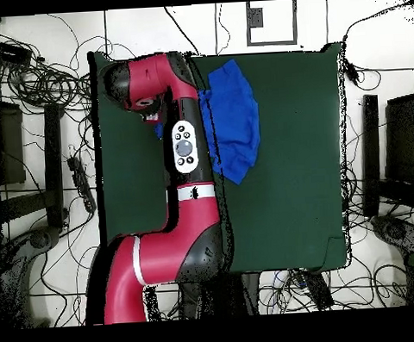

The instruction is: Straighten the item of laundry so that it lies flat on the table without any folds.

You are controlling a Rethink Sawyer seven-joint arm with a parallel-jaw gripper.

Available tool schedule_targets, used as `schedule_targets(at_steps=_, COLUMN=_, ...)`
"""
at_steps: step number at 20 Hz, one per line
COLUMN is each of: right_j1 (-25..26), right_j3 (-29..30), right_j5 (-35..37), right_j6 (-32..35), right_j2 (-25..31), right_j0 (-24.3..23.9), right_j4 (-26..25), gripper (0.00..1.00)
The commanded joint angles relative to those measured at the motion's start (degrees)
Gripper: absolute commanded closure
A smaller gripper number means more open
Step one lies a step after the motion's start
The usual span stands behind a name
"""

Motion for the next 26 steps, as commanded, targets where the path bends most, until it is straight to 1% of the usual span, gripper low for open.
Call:
schedule_targets(at_steps=1, right_j1=6.8, right_j3=18.7, right_j5=0.3, right_j6=-7.4, right_j2=11.5, right_j0=3.5, right_j4=9.1, gripper=1.00)
schedule_targets(at_steps=6, right_j1=6.7, right_j3=19.4, right_j5=-1.3, right_j6=-6.1, right_j2=12.4, right_j0=3.5, right_j4=10.6, gripper=1.00)
schedule_targets(at_steps=10, right_j1=6.5, right_j3=20.9, right_j5=-1.6, right_j6=-5.8, right_j2=15.6, right_j0=2.6, right_j4=14.8, gripper=1.00)
schedule_targets(at_steps=12, right_j1=6.5, right_j3=21.3, right_j5=-1.4, right_j6=-6.2, right_j2=16.6, right_j0=2.4, right_j4=16.1, gripper=1.00)
schedule_targets(at_steps=14, right_j1=6.4, right_j3=20.3, right_j5=-1.5, right_j6=-8.9, right_j2=13.7, right_j0=3.1, right_j4=13.5, gripper=1.00)
schedule_targets(at_steps=15, right_j1=6.8, right_j3=17.5, right_j5=-3.6, right_j6=-10.3, right_j2=6.9, right_j0=5.4, right_j4=6.7, gripper=1.00)
schedule_targets(at_steps=16, right_j1=7.2, right_j3=16.0, right_j5=-5.4, right_j6=-10.2, right_j2=2.7, right_j0=6.8, right_j4=2.3, gripper=1.00)
schedule_targets(at_steps=17, right_j1=8.9, right_j3=11.9, right_j5=-7.1, right_j6=-6.8, right_j2=-7.0, right_j0=10.2, right_j4=-7.6, gripper=1.00)
schedule_targets(at_steps=18, right_j1=10.2, right_j3=9.7, right_j5=-7.0, right_j6=-4.7, right_j2=-12.1, right_j0=11.7, right_j4=-12.5, gripper=1.00)
schedule_targets(at_steps=19, right_j1=12.9, right_j3=6.0, right_j5=-6.1, right_j6=0.5, right_j2=-20.0, right_j0=13.9, right_j4=-20.6, gripper=1.00)
schedule_targets(at_steps=20, right_j1=14.6, right_j3=4.0, right_j5=-4.5, right_j6=2.9, right_j2=-23.7, right_j0=14.5, right_j4=-24.1, gripper=1.00)
schedule_targets(at_steps=22, right_j1=16.7, right_j3=1.2, right_j5=-2.4, right_j6=7.5, right_j2=-26.3, right_j0=14.7, right_j4=-27.2, gripper=1.00)
schedule_targets(at_steps=23, right_j1=17.6, right_j3=0.0, right_j5=-1.5, right_j6=8.3, right_j2=-27.4, right_j0=14.8, right_j4=-29.3, gripper=1.00)
schedule_targets(at_steps=26, right_j1=18.2, right_j3=-0.6, right_j5=-1.1, right_j6=9.2, right_j2=-27.6, right_j0=15.2, right_j4=-33.1, gripper=1.00)
